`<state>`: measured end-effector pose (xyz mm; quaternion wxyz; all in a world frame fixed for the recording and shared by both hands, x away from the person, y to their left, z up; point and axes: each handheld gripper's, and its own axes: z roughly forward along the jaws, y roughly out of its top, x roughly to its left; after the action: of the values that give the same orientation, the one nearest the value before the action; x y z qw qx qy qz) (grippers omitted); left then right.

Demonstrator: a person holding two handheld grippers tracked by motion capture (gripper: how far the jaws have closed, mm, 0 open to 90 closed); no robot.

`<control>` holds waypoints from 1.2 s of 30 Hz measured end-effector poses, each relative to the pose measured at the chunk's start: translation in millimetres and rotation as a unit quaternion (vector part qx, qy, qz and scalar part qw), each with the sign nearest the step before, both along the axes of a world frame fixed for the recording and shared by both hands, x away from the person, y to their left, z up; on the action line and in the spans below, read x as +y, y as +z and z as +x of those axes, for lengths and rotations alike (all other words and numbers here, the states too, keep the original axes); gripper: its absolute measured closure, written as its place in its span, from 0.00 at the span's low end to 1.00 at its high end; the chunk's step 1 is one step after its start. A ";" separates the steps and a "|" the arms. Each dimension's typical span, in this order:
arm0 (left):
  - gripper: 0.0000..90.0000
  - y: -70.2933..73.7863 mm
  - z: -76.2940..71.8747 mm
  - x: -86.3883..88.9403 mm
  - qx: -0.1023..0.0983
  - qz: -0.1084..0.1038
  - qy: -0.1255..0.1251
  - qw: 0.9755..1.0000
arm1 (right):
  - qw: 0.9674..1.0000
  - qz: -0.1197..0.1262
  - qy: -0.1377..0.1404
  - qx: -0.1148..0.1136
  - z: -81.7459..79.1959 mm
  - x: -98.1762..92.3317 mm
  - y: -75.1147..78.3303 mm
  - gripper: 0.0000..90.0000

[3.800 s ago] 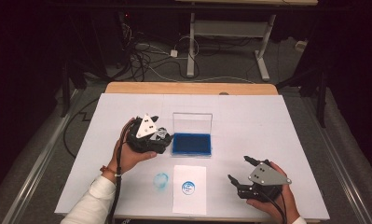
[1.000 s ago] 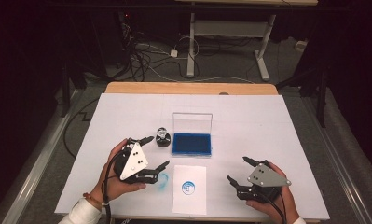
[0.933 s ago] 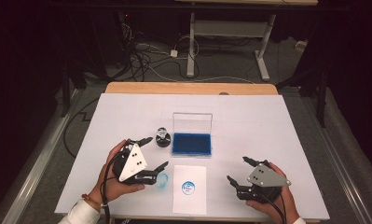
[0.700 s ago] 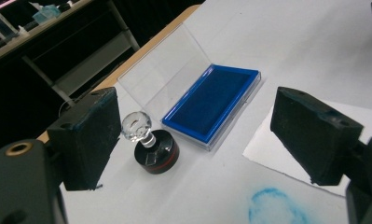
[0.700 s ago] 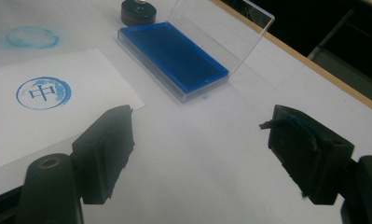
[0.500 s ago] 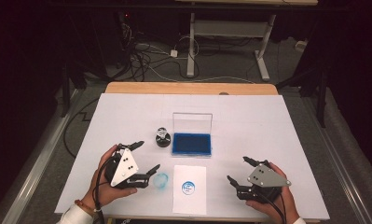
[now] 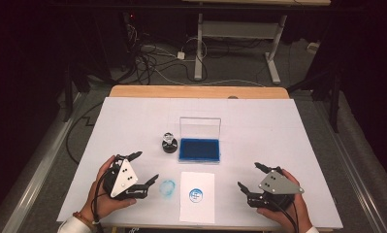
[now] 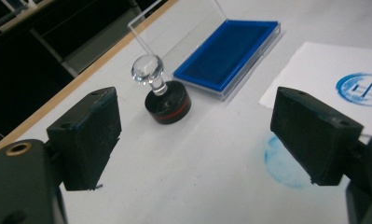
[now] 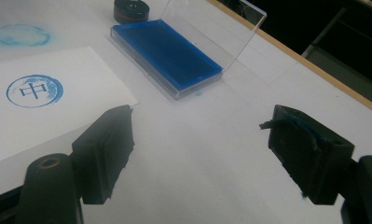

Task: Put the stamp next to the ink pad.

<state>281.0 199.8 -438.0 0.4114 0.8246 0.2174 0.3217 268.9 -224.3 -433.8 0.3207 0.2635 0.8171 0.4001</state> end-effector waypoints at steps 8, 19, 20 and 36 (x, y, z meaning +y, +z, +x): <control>0.18 -15.6 0.7 13.6 0.016 0.022 0.020 0.999 | 1.000 0.001 -0.005 0.000 1.5 -1.7 -0.8 0.25; 0.18 -33.6 -5.5 38.0 0.050 0.017 0.044 0.998 | 1.000 0.000 -0.013 0.000 1.2 -5.5 -1.8 0.25; 0.18 -35.7 -6.0 38.8 0.055 0.023 0.046 0.997 | 1.000 0.001 -0.013 -0.001 1.3 -5.7 -1.8 0.25; 0.18 -30.9 -10.7 37.5 0.049 0.019 0.039 0.998 | 1.000 -0.004 -0.017 -0.011 -7.5 -6.1 1.5 0.25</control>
<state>270.3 237.4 -468.9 0.3716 0.8380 0.2635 0.3006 261.4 -230.4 -432.3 0.3379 0.2719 0.8101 0.3945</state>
